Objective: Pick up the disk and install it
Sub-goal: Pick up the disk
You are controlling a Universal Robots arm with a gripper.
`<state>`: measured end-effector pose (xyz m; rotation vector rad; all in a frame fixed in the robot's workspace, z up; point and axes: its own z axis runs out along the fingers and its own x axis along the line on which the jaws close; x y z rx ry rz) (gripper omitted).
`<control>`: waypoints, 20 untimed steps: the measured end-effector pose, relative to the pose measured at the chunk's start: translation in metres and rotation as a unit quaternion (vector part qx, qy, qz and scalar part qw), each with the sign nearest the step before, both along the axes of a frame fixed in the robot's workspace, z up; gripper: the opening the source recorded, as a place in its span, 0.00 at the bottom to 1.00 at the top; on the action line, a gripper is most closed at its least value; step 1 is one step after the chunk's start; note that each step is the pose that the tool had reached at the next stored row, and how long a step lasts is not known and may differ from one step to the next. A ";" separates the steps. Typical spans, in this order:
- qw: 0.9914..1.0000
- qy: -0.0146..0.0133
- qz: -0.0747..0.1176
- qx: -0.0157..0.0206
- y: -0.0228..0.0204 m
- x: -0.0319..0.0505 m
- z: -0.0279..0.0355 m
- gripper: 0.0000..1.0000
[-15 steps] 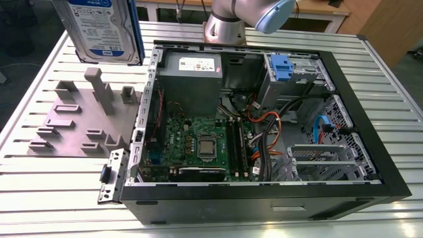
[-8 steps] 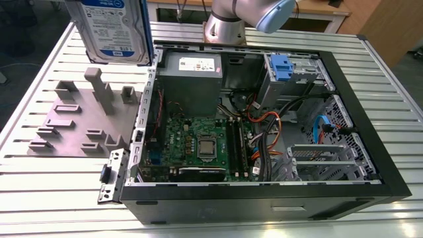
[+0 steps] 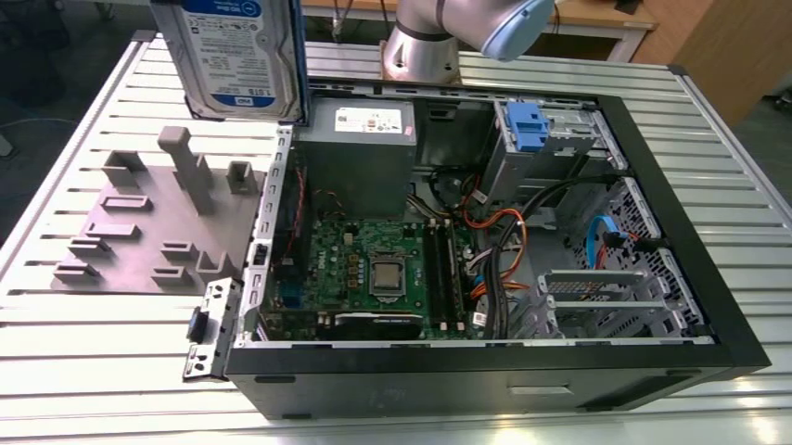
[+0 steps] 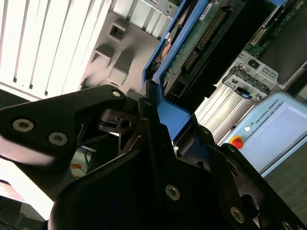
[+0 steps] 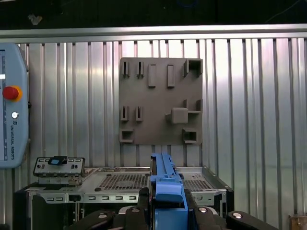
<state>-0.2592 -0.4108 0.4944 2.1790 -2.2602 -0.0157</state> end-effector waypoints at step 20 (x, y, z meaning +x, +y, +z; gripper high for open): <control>1.000 0.000 0.000 0.000 -0.0078 0.0319 -0.0026 0.36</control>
